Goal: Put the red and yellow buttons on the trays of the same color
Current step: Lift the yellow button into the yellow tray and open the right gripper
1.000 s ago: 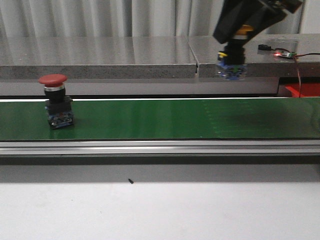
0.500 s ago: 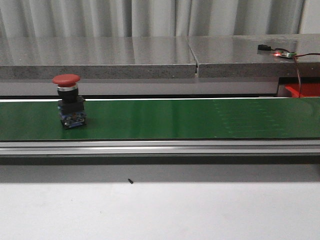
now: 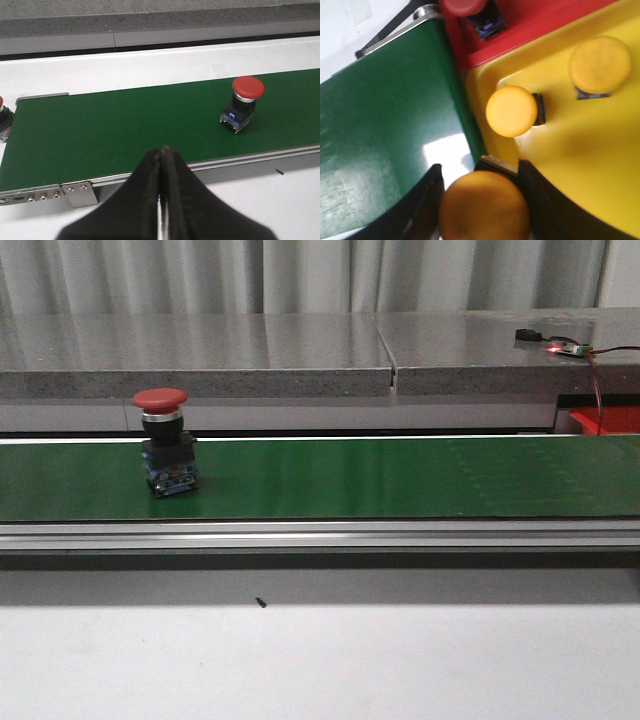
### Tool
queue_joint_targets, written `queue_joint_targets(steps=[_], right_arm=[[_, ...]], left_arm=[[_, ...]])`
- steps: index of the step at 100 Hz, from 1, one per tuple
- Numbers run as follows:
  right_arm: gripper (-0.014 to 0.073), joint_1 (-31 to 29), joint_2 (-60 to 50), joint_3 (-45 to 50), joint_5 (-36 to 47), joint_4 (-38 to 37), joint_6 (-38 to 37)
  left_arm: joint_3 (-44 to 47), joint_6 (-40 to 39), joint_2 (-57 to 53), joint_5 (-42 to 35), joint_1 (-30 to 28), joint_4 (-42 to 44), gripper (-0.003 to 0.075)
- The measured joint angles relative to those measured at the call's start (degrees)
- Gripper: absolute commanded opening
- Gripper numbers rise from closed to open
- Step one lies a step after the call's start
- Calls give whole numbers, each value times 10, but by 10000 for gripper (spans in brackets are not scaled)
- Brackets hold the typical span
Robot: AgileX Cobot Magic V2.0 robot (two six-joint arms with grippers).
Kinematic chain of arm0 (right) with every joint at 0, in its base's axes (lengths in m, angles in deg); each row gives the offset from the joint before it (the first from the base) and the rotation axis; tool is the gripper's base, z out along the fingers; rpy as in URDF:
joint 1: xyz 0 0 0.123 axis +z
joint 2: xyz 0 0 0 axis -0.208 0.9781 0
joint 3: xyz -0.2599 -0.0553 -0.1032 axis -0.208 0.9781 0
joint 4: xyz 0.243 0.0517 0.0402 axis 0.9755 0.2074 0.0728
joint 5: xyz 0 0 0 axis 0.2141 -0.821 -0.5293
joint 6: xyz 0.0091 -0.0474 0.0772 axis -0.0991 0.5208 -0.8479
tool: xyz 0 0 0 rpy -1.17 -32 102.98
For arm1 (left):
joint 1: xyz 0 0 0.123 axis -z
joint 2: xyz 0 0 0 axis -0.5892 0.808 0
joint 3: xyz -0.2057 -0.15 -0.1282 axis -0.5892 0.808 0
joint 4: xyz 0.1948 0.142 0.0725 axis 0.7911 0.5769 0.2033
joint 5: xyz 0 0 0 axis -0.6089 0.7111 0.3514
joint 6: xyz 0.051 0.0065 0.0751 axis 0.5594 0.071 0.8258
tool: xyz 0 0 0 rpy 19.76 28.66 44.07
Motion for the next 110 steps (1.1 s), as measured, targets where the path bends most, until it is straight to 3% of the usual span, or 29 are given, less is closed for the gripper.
queue_joint_targets(steps=[66,110], right_arm=[[205,-30,0,133,184,9,-10],[205,-21,8,157,211,24,-10]], left_arm=[[0,0,0,0,0,0,-19],[0,0,0,0,0,0,-19]])
